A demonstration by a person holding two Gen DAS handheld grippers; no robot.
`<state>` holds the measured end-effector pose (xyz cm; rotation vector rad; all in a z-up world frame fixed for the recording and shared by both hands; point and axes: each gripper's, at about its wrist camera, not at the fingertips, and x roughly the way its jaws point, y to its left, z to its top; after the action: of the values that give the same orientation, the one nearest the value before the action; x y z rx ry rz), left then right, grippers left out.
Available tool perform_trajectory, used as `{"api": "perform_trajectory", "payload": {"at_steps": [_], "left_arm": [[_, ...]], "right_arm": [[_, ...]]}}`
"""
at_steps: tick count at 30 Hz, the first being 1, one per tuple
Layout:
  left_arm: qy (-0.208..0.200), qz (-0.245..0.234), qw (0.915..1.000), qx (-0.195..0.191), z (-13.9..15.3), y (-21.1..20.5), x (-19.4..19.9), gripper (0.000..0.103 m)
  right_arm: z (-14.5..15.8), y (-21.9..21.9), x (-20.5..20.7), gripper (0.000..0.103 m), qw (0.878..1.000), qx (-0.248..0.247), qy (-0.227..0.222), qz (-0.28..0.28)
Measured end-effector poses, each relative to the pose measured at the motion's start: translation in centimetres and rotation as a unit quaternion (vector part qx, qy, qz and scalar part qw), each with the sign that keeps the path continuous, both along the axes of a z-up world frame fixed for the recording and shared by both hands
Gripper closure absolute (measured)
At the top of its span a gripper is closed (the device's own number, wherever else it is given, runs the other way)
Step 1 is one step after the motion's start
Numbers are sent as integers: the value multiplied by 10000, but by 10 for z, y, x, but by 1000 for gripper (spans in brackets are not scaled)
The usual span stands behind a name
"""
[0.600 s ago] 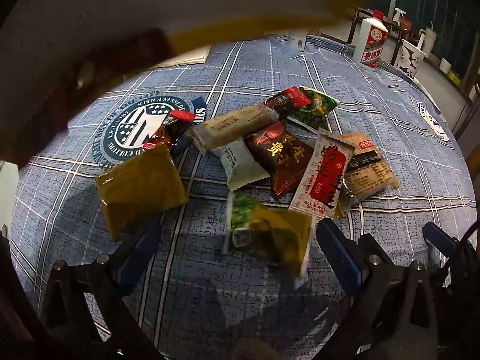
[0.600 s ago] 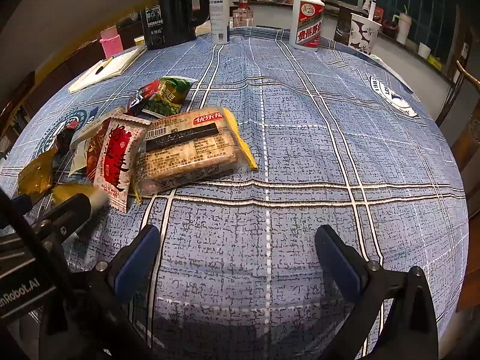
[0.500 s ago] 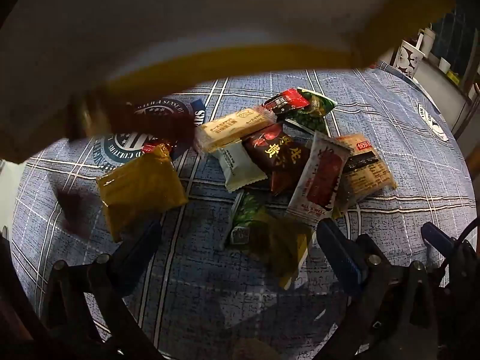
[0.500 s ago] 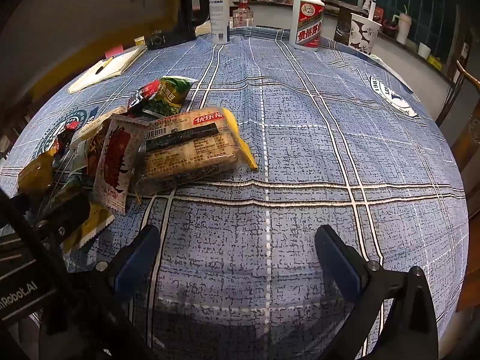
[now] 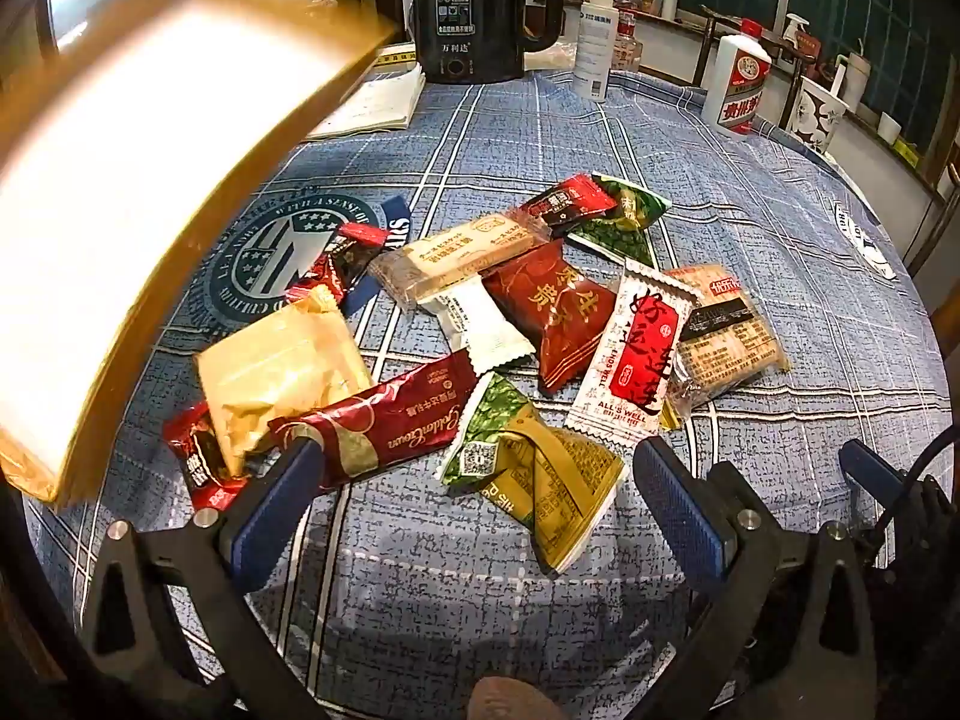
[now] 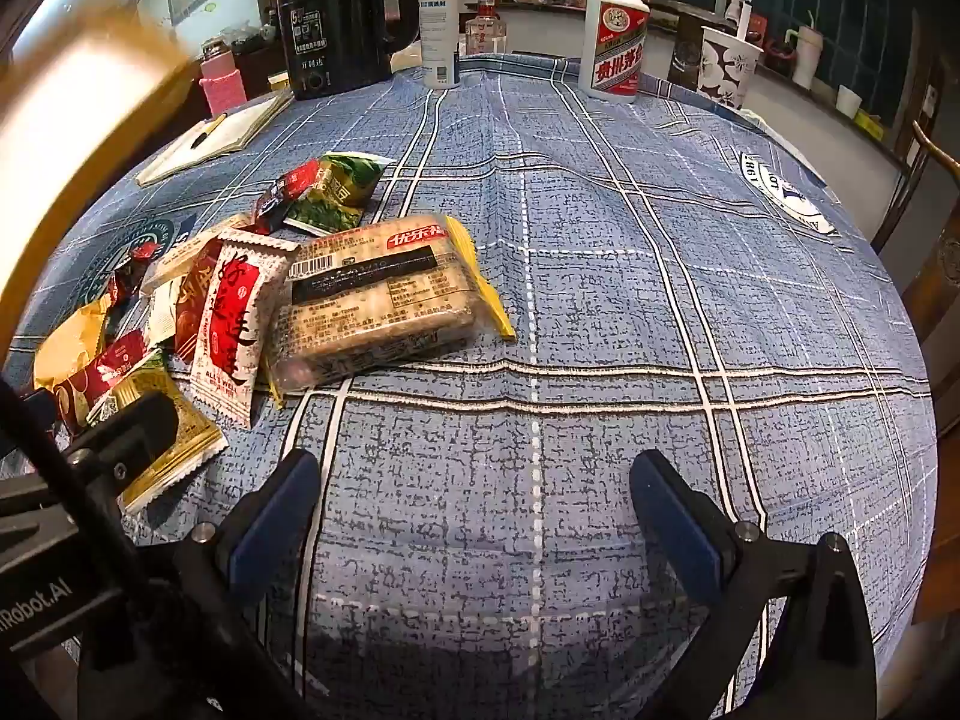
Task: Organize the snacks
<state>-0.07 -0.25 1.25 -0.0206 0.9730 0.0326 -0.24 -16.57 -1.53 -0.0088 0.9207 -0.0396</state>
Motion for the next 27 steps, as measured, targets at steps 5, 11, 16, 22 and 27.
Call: {"api": "perform_trajectory", "payload": {"at_steps": [5,11,16,22,27], "left_arm": [[-98,130,9999,-38,10,7,-2,0],[-162,250,9995,-102,19,13,0,0],[-201,239,9994,-113,22,12,1,0],[-146,-73,9999,47,27,5,11,0],[-337,-175,9993,-18,37,6,10,0]], "right_arm": [[0,0,0,0,10000,0,-1,0],[0,0,0,0,10000,1,0,0],[0,0,0,0,10000,1,-1,0],[0,0,0,0,10000,1,0,0],[0,0,0,0,10000,0,0,0]]}}
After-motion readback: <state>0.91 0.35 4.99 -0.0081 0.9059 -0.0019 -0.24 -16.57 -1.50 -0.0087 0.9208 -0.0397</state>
